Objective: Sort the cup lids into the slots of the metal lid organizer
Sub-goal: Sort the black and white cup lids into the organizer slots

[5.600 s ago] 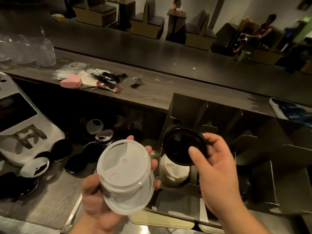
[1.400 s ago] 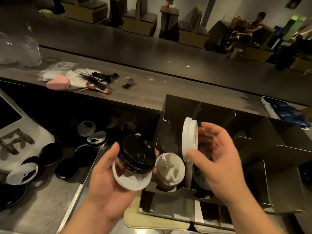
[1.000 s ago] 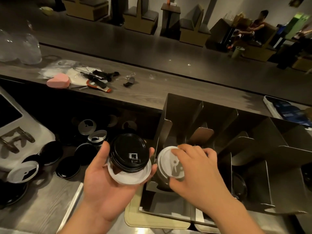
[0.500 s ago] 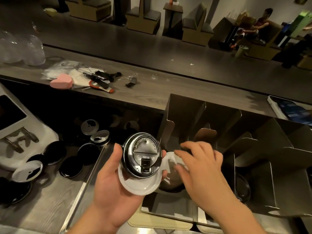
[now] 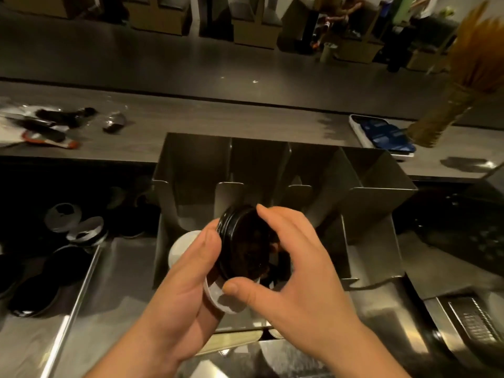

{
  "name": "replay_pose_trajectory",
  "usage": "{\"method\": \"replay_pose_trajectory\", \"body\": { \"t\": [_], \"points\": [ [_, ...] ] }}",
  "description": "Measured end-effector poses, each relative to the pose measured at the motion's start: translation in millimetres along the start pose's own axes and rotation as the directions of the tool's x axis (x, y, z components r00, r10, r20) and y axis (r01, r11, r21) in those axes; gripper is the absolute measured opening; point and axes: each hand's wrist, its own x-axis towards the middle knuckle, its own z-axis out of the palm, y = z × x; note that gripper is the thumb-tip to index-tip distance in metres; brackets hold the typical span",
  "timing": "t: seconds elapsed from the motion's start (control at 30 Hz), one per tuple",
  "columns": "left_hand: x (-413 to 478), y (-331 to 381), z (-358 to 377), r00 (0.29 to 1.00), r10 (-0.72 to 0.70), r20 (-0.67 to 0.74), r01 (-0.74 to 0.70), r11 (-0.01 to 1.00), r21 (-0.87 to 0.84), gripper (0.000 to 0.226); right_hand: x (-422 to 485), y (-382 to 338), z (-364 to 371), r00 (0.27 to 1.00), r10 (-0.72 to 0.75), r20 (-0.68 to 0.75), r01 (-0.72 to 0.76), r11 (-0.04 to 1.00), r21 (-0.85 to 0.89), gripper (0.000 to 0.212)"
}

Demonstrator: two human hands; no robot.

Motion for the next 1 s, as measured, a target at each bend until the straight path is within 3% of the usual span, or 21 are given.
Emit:
{"method": "replay_pose_trajectory", "body": {
  "t": [0.1,0.2,0.3,0.43,0.57,0.63,0.73,0.83,1.0],
  "points": [
    [9.7,-16.2,27.1,0.998,0.053,-0.042,-0.050,0.996,0.080,0.076,-5.0,17.8,-24.1,0.998,0.043,-0.042,-0.037,0.991,0.127,0.080],
    [19.8,-25.9,45.7,0.967,0.082,-0.240,-0.082,0.997,0.010,0.070,-3.7,41.7,-60.7,0.991,0.096,-0.092,-0.073,0.971,0.228,0.075],
    [19.3,-25.2,47.5,0.939,0.085,-0.335,-0.143,0.978,-0.153,0.073,0.2,66.2,-90.1,0.993,0.115,0.026,-0.115,0.993,0.009,0.075],
    [6.3,-17.7,44.8,0.946,0.157,-0.282,-0.221,0.952,-0.212,0.069,7.9,85.5,-88.5,0.978,0.108,0.181,-0.047,0.948,-0.315,0.081],
    [-5.6,-18.1,35.5,0.937,0.258,-0.236,-0.302,0.938,-0.173,0.076,12.8,96.5,-72.2,0.941,0.149,0.303,0.103,0.730,-0.676,0.075],
    [-9.9,-18.0,31.0,0.965,0.217,-0.149,-0.243,0.952,-0.185,0.073,15.2,99.1,-66.1,0.926,0.175,0.336,0.140,0.666,-0.733,0.072],
    [-21.5,-27.7,11.1,0.969,0.181,-0.170,-0.217,0.951,-0.221,0.058,19.2,102.8,-57.5,0.905,0.205,0.373,0.172,0.626,-0.761,0.068],
    [-24.7,-31.4,2.0,0.976,0.164,-0.145,-0.194,0.955,-0.225,0.058,22.2,105.0,-51.4,0.895,0.198,0.401,0.215,0.595,-0.774,0.064],
    [-21.7,-34.7,2.5,0.938,0.266,-0.223,-0.319,0.914,-0.249,0.061,25.9,108.8,-47.3,0.901,0.143,0.409,0.266,0.561,-0.783,0.055]
  ]
}}
